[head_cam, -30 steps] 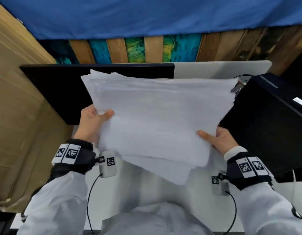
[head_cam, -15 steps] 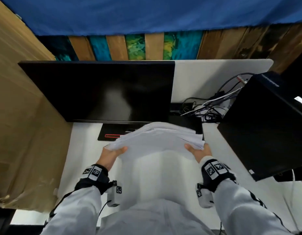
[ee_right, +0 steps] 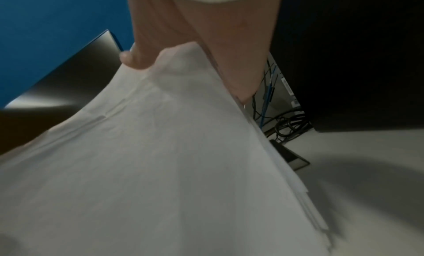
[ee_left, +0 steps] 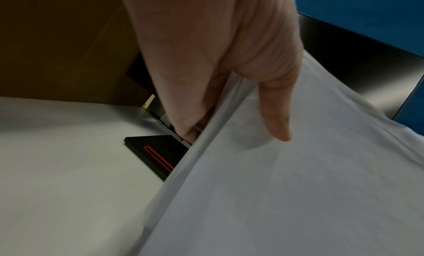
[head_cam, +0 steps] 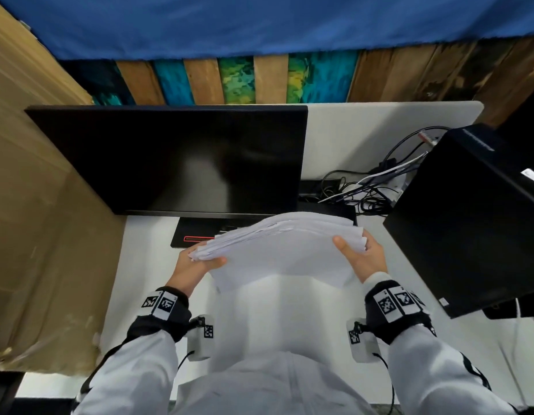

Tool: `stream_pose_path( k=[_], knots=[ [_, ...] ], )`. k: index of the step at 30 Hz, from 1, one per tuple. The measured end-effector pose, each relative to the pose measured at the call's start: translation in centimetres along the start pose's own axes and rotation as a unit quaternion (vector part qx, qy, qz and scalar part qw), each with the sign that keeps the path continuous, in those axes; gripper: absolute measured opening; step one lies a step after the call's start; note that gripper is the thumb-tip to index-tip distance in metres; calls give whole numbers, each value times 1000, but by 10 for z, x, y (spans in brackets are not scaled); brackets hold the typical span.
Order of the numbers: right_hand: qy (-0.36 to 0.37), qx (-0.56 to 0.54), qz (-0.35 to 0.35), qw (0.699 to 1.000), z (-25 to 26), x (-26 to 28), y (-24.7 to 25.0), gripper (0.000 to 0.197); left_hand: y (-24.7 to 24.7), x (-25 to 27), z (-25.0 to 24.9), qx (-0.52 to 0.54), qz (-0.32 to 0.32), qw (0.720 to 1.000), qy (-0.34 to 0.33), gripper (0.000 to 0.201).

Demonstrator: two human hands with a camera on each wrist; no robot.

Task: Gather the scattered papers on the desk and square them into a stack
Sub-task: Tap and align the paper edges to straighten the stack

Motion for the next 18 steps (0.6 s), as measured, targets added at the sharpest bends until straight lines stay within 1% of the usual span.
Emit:
stream_pose_path(
  k=[2,4,5,8,11,14,18],
  knots=[
    [14,-25,-16,999,4,2,2,25,-3,-1,3,3,7,1000,4,49],
    [29,-43,-33,998,9,4,2,14,-4,-2,2,1,6,1000,-3,49],
    [37,-46,-45,997,12,5,2,12,-4,-2,2,0,3,1000,-5,47],
    [45,-45,-70,996,16,1,0,17,-3,-3,0,1,1,1000,-14,43],
    [47,-32,-102,993,12,-4,3,8,-3,-5,0,13,-13,1000,-15,44],
    [71,-20,-126,989,9,-5,10,18,-4,-6,-1,26,-25,999,-14,46],
    [80,-8,-103,991,6,-3,10,25,-6,-8,1,26,-26,999,-8,43]
  ],
)
Point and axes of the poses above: each hand's wrist, its own x-axis away from the middle knuckle, its own y-axis out of the back of the hand, z = x × y, the point moved 7 cm from there along -x, towards the middle knuckle, and after that the axes turned 10 degrees about -y, right-handed, at the moved point
